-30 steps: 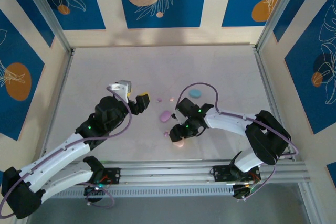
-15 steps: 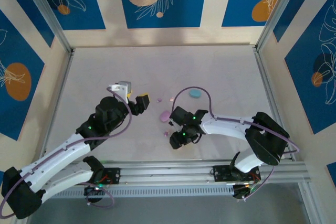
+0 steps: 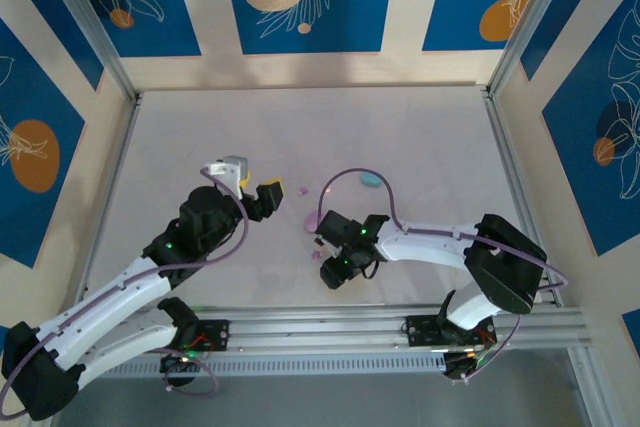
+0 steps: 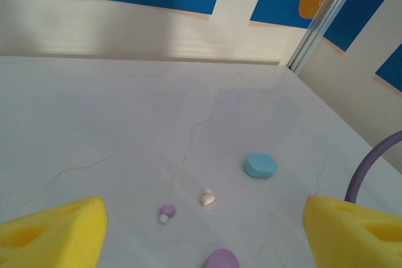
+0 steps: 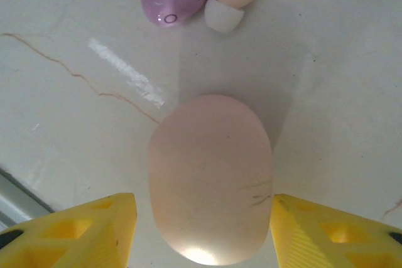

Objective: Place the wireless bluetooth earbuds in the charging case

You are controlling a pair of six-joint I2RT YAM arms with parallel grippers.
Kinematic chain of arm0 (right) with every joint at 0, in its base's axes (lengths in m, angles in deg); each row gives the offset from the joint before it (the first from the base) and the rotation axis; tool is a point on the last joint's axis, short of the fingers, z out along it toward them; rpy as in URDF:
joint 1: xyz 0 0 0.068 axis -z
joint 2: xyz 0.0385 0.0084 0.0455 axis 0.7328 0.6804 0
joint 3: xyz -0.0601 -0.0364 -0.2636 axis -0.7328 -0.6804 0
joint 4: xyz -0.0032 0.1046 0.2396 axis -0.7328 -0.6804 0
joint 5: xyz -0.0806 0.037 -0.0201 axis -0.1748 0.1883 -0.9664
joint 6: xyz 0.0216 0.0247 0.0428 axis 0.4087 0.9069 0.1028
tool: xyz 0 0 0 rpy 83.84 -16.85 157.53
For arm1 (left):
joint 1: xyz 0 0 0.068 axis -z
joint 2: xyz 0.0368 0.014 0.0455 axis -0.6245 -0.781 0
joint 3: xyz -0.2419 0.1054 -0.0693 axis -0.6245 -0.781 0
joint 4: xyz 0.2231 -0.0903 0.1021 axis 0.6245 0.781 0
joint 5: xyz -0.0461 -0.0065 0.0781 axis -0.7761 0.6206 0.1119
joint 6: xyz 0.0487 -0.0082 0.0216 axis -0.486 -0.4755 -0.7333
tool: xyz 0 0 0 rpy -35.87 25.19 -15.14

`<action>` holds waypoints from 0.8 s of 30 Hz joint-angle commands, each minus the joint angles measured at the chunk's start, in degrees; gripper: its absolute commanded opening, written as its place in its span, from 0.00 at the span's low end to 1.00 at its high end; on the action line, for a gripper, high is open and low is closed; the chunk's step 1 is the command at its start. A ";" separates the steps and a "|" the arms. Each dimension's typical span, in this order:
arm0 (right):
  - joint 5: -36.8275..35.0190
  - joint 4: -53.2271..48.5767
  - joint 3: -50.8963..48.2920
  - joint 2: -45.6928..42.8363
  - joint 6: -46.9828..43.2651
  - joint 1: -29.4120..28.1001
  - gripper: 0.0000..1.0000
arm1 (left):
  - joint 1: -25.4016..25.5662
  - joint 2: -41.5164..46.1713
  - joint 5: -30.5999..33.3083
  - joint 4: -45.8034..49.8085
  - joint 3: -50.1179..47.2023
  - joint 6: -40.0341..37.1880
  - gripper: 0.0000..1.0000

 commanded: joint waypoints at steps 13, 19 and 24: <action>-2.69 4.96 -0.56 0.72 -3.98 -0.70 0.47 | -1.06 0.75 0.10 -0.30 -0.48 1.27 0.81; -1.73 4.59 -0.73 -0.23 -3.89 -0.56 0.41 | -1.27 0.49 -0.19 -0.35 -0.46 1.54 0.81; -3.56 4.13 -0.83 -5.13 -4.94 -0.45 0.38 | -1.35 0.05 -1.36 -0.39 0.04 1.55 0.81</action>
